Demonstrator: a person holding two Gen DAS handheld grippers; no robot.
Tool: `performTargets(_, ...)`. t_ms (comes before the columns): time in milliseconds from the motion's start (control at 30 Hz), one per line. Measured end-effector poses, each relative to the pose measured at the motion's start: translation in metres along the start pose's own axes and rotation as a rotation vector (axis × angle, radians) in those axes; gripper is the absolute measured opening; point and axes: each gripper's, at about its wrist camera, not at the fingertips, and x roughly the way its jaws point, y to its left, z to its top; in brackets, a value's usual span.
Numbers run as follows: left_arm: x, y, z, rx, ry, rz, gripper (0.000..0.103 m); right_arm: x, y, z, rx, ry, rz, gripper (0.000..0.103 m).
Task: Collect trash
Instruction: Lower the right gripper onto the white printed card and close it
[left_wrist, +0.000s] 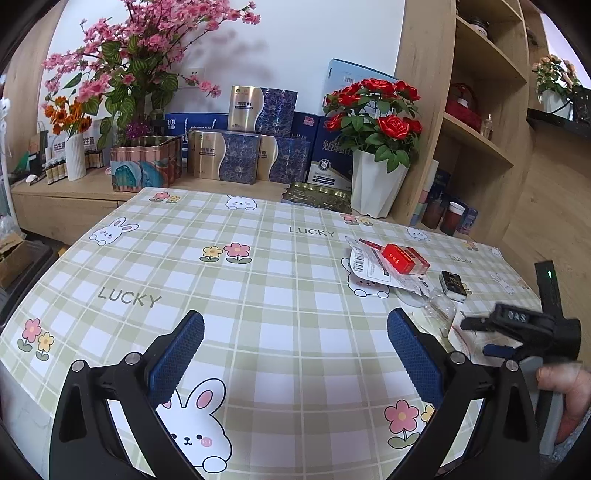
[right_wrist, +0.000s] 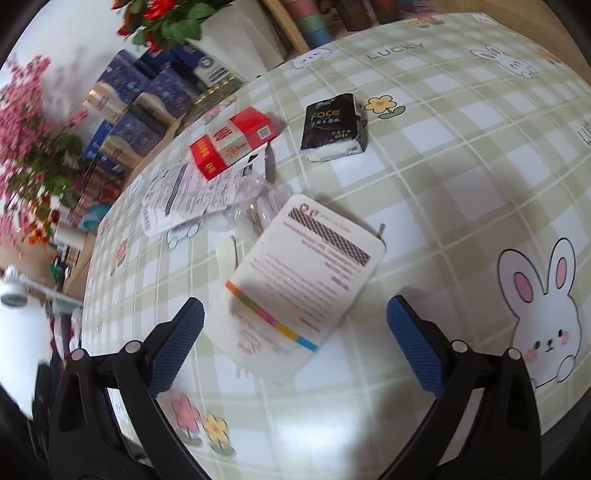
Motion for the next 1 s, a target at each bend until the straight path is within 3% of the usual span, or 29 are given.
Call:
performTargets(267,-0.001,-0.001,-0.008,0.012,0.016,-0.001,0.097,0.020,0.028,0.008,-0.012,-0.012,-0.174,0.098)
performTargets(500,-0.002,-0.007,-0.010,0.022,0.022,-0.028,0.097,0.018,0.027,-0.005,-0.253,0.037,-0.175,0.096)
performTargets(700,-0.001,-0.015,-0.012,0.023,0.037,-0.046,0.097,0.003,0.001,-0.014,-0.443,0.069,-0.182,0.097)
performTargets(867,0.005,-0.027,-0.013,0.021,0.076,-0.081,0.097,-0.008,-0.026,-0.009,-0.470,0.075,-0.238,0.097)
performTargets(1000,0.015,-0.040,-0.013,0.028,0.112,-0.084,0.097,-0.016,-0.030,0.003,-0.423,0.031,-0.209,0.097)
